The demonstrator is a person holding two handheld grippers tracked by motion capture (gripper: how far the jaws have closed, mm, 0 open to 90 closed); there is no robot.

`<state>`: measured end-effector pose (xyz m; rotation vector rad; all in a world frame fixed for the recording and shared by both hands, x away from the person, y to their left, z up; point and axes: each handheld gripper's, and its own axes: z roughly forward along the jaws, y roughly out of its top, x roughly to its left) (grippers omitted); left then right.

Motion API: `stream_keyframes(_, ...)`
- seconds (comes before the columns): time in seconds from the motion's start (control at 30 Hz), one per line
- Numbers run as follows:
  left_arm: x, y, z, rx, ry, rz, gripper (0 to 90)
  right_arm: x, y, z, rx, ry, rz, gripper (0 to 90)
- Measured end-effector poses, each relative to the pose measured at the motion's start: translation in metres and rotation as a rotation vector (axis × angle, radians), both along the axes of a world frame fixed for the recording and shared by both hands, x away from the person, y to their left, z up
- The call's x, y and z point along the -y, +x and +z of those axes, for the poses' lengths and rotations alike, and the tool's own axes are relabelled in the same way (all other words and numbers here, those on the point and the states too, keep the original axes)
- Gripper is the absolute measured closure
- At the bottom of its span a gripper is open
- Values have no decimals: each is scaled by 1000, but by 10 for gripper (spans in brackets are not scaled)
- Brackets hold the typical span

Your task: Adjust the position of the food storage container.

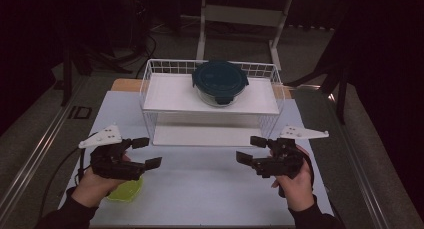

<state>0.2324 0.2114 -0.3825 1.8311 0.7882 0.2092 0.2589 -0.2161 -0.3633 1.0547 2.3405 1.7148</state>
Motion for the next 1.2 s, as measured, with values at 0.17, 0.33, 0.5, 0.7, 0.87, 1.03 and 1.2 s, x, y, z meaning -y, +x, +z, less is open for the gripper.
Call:
stream_keyframes(0.17, -24, -7, -4, 7, -4, 45, 293, 8, -13, -9, 14, -3, -1, 152)
stream_keyframes(0.33, -47, -14, -12, -3, 11, 100, 437, 17, -23, -14, 25, -4, -12, 152)
stream_keyframes(0.5, -69, -21, -25, -34, 24, 159, 585, 21, -29, -19, 24, -15, -24, 152)
stream_keyframes(0.7, -96, -28, -51, -91, 55, 242, 727, 21, -31, -26, 12, -13, -27, 153)
stream_keyframes(0.87, -111, -34, -74, -125, 103, 292, 808, 22, -31, -28, 10, -10, -26, 153)
stream_keyframes(1.03, -131, -39, -101, -113, 131, 325, 870, 22, -31, -30, 2, -8, -27, 155)
stream_keyframes(1.2, -137, -41, -120, -165, 170, 302, 885, 22, -30, -32, -5, -9, -27, 155)
